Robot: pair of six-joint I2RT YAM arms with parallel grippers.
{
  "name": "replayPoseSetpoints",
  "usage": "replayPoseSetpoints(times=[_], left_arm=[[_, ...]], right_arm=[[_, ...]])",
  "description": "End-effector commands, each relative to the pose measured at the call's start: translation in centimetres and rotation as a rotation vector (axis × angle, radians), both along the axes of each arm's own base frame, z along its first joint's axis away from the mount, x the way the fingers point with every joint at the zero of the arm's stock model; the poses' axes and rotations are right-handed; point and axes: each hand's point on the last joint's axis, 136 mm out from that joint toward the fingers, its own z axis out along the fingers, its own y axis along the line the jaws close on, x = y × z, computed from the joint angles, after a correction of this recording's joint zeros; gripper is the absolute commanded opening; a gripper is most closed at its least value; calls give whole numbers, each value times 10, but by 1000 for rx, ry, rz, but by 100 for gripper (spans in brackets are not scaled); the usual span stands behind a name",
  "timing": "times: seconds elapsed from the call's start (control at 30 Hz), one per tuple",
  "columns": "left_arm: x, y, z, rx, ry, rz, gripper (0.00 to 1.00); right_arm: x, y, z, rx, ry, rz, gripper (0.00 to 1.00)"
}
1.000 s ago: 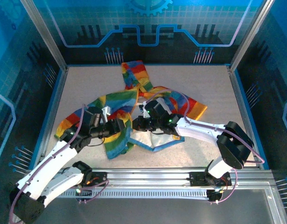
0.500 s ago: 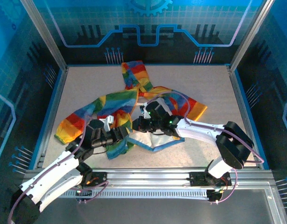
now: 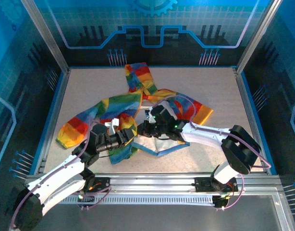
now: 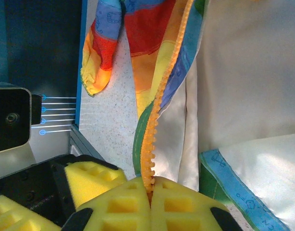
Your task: Zip up the jacket
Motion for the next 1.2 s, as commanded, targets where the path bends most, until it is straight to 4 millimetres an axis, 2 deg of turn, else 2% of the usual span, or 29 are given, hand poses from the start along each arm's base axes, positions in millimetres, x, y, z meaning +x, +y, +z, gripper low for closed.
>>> replayPoseSetpoints(times=[0.0,0.1,0.13,0.37,0.5,0.6,0.63,0.8,0.93,1.03,1.1,1.17], left_arm=[[-2,-3,0,-36,-5,-18,29],[-4,-2,-2,-20,4,-23,3],[-4,-1,-5,-14,11,-22,0],[-5,3,-10,-23,23,-24,0],[-3,6,-11,-37,25,-19,0],[-3,7,-10,-45,22,-23,0],[-3,7,-10,-48,20,-25,0],[-5,7,-10,-53,19,-43,0],[-8,7,-12,-42,21,-56,0],[-9,8,-14,-36,26,-58,0],[-9,10,-15,-45,33,-44,0],[-8,11,-12,-62,30,-33,11]], right_arm=[[-3,0,5,28,11,6,0],[-4,-1,4,23,12,12,0],[-4,-1,4,18,12,14,2],[-9,-1,8,41,13,39,33],[-12,2,12,73,26,46,35],[-11,2,15,83,24,40,35],[-14,-2,6,68,39,38,34],[-15,1,3,93,65,39,31],[-13,5,2,112,79,39,18],[-12,6,3,114,76,38,1],[-12,6,4,116,75,38,0],[-13,7,5,118,75,44,0]])
